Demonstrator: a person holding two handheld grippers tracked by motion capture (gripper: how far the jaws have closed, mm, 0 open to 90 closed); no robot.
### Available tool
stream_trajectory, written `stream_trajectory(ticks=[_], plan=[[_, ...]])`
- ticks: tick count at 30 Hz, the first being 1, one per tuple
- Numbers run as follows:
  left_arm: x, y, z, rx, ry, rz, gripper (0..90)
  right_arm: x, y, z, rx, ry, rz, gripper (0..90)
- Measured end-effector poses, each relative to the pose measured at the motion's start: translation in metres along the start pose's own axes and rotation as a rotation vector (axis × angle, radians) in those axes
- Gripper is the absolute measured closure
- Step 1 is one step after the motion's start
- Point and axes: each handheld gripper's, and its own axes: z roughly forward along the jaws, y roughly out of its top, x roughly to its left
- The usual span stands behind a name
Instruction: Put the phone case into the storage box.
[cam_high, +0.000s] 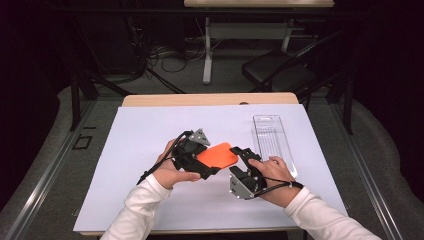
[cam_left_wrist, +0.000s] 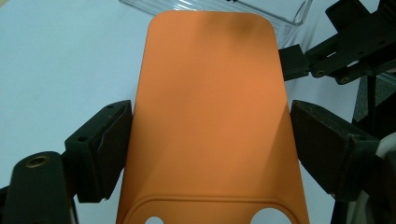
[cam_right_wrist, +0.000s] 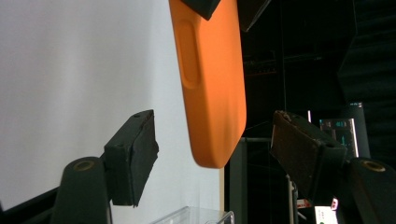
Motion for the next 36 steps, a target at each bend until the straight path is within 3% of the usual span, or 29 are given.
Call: stream_trajectory(ticks=[12,26,36], plan=[[-0.0046,0.0015,0.0016,-0.001,-0.006,0.014,16.2,0.0,0.0026,0.001,0.001,-0.031,-0.077,34.4],[-0.0073,0.0021,0.0038,0.002,-0.012,0.016,16.3,0.001,0.0034,0.0024,-0.021,-0.033,-0.093,37.9],[-0.0086,0.0027,0.0043,-0.002,-0.022,0.018,16.2,0.0077,0.0068,0.0047,-0.016,-0.031,-0.144,44.0]])
